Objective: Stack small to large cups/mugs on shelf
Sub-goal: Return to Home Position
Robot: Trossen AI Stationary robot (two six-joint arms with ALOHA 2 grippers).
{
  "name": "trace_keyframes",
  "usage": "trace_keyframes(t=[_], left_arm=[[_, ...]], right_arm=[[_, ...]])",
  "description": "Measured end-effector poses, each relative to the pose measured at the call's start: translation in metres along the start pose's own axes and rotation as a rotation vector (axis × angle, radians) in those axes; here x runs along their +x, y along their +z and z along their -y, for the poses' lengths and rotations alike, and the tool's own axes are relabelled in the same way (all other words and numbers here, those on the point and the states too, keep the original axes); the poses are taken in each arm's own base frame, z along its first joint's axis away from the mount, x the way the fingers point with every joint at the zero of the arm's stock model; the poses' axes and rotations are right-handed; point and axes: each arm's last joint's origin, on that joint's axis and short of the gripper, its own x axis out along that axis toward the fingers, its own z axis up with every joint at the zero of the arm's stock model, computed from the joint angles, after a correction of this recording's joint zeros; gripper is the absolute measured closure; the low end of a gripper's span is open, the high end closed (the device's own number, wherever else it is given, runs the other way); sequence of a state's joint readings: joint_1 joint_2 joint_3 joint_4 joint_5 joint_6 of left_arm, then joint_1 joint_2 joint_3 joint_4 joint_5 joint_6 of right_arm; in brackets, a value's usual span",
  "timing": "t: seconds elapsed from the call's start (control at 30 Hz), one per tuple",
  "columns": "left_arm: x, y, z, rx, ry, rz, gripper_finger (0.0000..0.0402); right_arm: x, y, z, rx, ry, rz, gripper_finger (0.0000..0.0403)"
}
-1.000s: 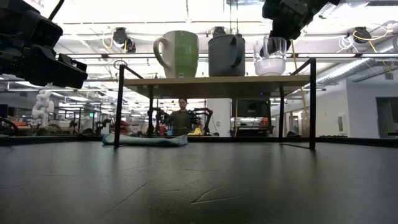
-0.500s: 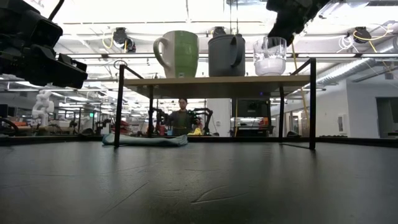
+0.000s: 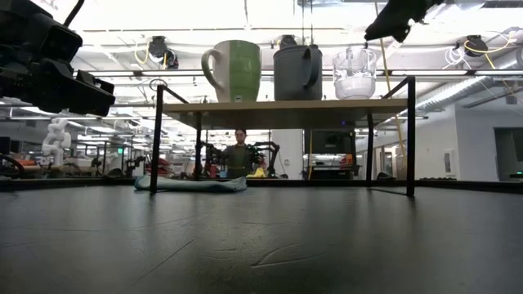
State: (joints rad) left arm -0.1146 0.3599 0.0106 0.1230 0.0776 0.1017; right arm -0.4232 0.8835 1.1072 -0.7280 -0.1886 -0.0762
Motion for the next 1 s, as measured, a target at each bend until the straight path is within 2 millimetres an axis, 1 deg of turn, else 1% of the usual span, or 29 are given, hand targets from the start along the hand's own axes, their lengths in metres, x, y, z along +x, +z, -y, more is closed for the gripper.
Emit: trace_keyframes(t=[0.37,0.77,1.0], left_arm=[[0.000,0.000,0.000,-0.003,0.000,0.001,0.0360],[0.000,0.000,0.000,-0.007,0.000,0.001,0.0360],[0.000,0.000,0.000,-0.007,0.000,0.001,0.0360]], right_arm=[[-0.027,-0.008,-0.006,0.003,-0.002,0.047,0.0321],[-0.040,-0.014,-0.009,0.001,-0.003,0.051,0.0321],[-0.057,-0.019,-0.013,-0.009,-0.004,0.118,0.0321]])
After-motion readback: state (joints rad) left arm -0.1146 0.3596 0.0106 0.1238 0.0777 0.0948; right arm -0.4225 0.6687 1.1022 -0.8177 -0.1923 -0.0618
